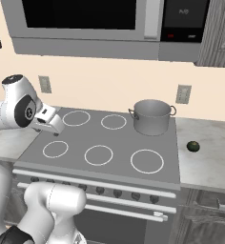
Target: Turn on the burner for the pot on the stove. Wait thirty seconds for the pot to heat up. Then add the squash to the pot.
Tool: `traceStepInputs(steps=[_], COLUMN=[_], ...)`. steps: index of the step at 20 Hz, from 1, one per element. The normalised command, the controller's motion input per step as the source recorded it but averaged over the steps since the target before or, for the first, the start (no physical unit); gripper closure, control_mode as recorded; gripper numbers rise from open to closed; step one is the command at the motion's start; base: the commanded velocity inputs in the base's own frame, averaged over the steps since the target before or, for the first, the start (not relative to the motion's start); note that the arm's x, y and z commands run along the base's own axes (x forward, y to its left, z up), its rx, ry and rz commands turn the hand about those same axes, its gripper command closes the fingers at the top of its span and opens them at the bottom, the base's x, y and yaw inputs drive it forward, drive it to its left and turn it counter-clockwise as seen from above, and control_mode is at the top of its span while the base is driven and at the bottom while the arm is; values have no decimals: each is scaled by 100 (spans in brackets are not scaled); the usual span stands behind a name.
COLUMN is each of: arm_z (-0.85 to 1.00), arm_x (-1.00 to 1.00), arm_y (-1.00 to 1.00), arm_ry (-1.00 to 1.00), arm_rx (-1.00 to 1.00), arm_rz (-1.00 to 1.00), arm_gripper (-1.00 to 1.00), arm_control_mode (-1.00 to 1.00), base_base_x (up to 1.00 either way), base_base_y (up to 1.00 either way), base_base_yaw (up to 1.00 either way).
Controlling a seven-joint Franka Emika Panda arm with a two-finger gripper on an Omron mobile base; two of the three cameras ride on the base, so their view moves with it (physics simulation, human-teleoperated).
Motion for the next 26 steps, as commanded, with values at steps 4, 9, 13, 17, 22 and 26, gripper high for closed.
traceStepInputs(steps=[4,9,13,17,22,26], arm_z=[0,0,0,0,0,0], arm_x=[0,0,0,0,0,0], arm_y=[0,0,0,0,0,0], arm_ry=[0,0,0,0,0,0], arm_rx=[0,0,0,0,0,0], arm_rz=[0,0,0,0,0,0], arm_gripper=[-100,-100,-100,-100,-100,-100], arm_control_mode=[-100,-100,-100,-100,-100,-100], base_base_x=[0,0,0,0,0,0], base_base_y=[0,0,0,0,0,0], base_base_yaw=[0,0,0,0,0,0])
